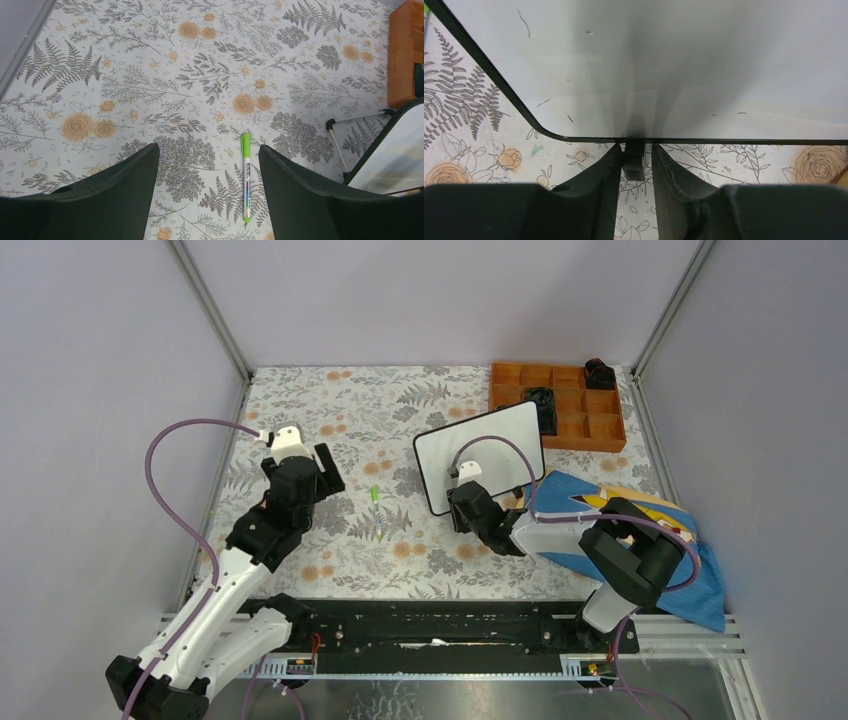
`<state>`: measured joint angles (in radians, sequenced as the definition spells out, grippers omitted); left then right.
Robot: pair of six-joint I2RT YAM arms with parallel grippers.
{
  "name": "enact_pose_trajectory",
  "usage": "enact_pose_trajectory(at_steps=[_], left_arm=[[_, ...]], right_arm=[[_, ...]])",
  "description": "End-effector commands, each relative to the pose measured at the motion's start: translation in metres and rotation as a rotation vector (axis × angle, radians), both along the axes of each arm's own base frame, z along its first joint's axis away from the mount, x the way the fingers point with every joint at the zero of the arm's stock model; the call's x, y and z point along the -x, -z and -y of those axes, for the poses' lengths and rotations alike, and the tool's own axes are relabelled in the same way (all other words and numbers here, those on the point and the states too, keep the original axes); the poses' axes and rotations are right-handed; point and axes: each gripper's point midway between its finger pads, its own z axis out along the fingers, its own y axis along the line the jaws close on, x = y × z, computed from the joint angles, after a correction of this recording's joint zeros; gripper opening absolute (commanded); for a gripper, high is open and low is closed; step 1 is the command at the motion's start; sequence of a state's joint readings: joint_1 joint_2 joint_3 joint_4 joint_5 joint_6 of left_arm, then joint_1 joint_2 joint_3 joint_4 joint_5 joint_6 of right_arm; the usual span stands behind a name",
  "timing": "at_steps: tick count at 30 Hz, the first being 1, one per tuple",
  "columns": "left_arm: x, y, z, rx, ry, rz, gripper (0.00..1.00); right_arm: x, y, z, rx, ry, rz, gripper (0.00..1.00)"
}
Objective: Write a sentence on the whiteboard
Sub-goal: Move the whiteboard to the center of the board.
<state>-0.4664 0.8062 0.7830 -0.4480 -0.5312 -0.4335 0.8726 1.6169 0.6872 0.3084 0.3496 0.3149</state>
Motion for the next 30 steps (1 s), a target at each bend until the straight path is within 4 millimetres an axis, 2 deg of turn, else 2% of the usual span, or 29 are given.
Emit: enact_pose_trajectory(at_steps=[1,8,14,24,30], left_arm=[[-0.004,-0.011,-0.001,0.001,-0.012,0.057,0.80],[-0.004,-0.012,0.000,0.004,-0.009,0.060,0.80],[-0.004,-0.012,0.000,0.005,-0.008,0.061,0.80],[-0.002,-0.013,0.000,0.006,-0.007,0.068,0.80],[-0.002,-0.013,0.000,0.006,-0.011,0.068,0.80]], right_arm=[[-0.010,-0.013,-0.015,-0.041,-0.006,0.041,0.34],[-0.004,-0.008,-0.016,-0.035,-0.018,0.037,0.18],[0.006,-0.008,-0.033,-0.012,-0.055,0.045,0.01],[0.011,-0.009,-0.067,0.005,-0.033,0.053,0.00],[0.010,-0.006,-0.083,-0.014,0.075,0.015,0.00]])
